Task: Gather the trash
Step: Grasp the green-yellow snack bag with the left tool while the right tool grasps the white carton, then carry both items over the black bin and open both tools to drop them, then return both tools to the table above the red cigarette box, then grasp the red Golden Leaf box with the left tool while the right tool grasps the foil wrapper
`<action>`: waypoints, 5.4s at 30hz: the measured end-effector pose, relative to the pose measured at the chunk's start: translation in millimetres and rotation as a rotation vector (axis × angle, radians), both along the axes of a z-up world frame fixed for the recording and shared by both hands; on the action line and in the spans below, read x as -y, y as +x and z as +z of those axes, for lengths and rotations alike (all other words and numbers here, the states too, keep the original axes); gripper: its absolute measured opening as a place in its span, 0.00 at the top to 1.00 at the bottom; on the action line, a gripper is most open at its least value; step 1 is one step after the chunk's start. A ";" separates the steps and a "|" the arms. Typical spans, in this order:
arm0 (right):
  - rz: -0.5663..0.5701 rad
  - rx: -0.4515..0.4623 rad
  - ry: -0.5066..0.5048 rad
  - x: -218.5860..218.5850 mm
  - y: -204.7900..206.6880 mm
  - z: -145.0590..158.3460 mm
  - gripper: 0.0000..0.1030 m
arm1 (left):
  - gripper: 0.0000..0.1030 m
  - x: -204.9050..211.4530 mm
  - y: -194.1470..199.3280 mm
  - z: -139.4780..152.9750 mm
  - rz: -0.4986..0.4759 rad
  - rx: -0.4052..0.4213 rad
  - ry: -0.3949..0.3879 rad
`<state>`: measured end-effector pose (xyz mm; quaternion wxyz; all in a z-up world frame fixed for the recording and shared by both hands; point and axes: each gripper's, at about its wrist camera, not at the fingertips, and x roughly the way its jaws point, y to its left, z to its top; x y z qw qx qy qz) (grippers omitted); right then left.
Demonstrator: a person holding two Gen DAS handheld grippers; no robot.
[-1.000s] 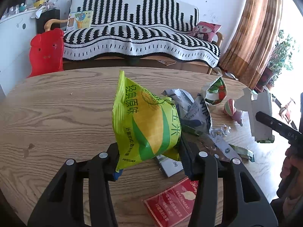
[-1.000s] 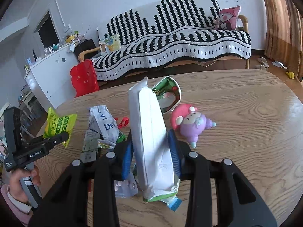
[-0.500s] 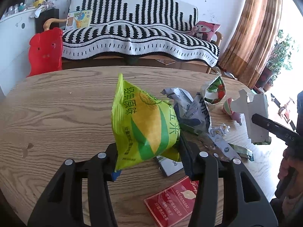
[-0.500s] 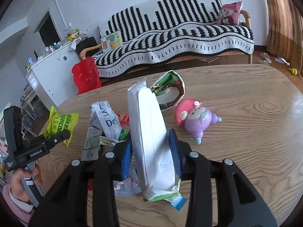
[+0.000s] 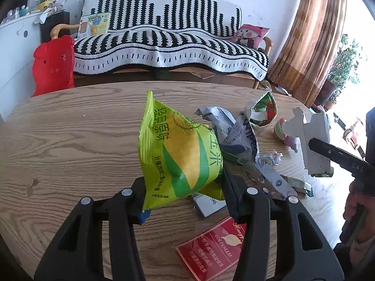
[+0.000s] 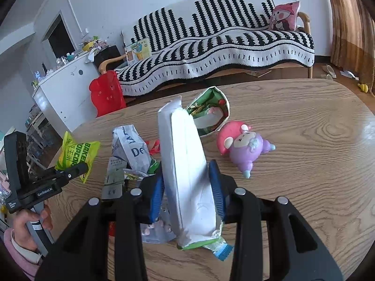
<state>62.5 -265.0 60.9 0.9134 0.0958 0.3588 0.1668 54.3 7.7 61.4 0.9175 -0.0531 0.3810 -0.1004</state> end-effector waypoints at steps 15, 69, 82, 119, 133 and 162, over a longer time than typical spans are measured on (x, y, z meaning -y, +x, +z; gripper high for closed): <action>-0.046 0.067 0.044 12.7 -20.7 20.4 0.65 | 0.52 14.1 -24.9 22.6 -0.032 0.055 -0.059; -0.742 -0.259 0.525 366.6 -376.5 -187.6 0.11 | 0.06 486.3 -239.7 -134.9 -0.949 -0.480 0.217; -1.079 -0.229 0.082 352.0 -370.4 -127.6 0.07 | 0.06 329.5 -197.8 71.9 -0.772 0.111 -0.010; 0.270 -0.125 -0.393 -5.8 -10.4 -82.4 0.05 | 0.06 15.0 -38.4 -57.4 -0.432 -0.177 0.262; 0.258 -0.140 -0.399 -7.2 -9.9 -83.3 0.05 | 0.06 23.2 -40.4 -57.8 -0.415 -0.172 0.261; 0.175 -0.127 -0.354 -12.2 -4.9 -58.1 0.89 | 0.31 -0.7 -45.2 -40.4 -0.271 -0.201 0.043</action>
